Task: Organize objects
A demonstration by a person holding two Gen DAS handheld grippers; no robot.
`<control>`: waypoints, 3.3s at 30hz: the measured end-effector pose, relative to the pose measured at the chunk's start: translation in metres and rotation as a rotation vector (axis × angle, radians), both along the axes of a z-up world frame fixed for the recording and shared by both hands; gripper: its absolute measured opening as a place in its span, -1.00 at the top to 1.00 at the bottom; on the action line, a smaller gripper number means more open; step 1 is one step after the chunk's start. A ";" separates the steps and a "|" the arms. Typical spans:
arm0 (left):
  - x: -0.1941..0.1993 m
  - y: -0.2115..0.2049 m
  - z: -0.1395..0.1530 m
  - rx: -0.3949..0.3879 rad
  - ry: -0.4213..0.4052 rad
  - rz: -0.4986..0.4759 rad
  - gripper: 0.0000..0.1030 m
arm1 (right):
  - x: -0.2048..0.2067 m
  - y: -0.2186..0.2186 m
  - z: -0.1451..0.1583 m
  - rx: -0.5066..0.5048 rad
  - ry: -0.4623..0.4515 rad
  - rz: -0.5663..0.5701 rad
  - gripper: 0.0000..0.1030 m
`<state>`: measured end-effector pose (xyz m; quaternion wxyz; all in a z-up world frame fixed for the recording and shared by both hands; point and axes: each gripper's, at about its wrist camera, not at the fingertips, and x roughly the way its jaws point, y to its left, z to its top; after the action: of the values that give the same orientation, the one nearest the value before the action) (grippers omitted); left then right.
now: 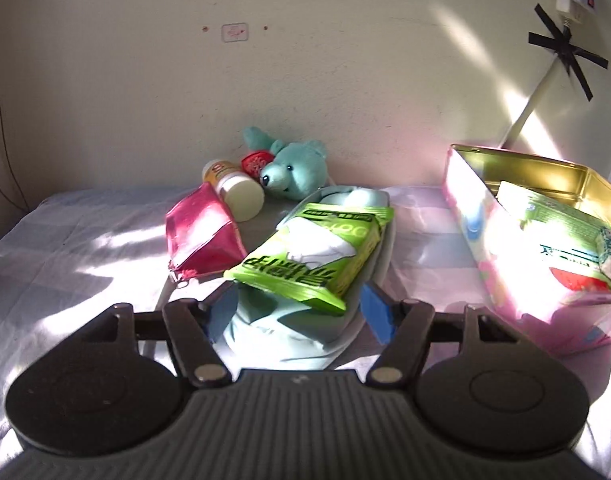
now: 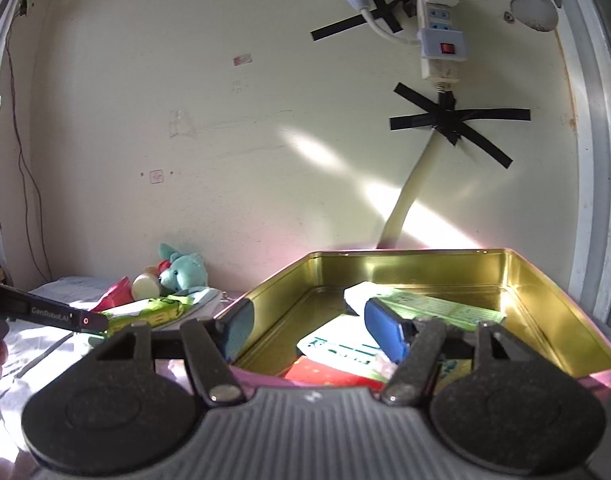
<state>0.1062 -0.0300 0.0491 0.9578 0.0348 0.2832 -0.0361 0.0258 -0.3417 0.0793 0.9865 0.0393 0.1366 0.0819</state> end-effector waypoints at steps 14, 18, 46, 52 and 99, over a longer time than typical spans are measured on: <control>0.014 0.121 -0.030 -0.248 0.000 0.273 -0.40 | 0.058 0.161 -0.006 -0.127 0.147 0.319 -0.25; 0.013 0.128 -0.030 -0.295 -0.008 0.255 -0.40 | 0.075 0.201 -0.009 -0.217 0.142 0.369 -0.18; 0.012 0.128 -0.033 -0.314 0.018 0.236 -0.42 | -0.039 0.108 -0.026 -0.388 0.191 0.245 0.87; 0.010 0.126 -0.033 -0.309 0.012 0.236 -0.42 | -0.043 0.069 -0.033 -0.245 0.259 0.172 0.56; 0.012 0.129 -0.034 -0.348 0.032 0.209 -0.51 | -0.017 0.059 -0.038 -0.131 0.303 0.269 -0.88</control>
<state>0.1182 0.0988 0.0147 0.9432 -0.1612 0.2901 0.0145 0.0091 -0.2828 0.0413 0.9352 -0.0316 0.2925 0.1970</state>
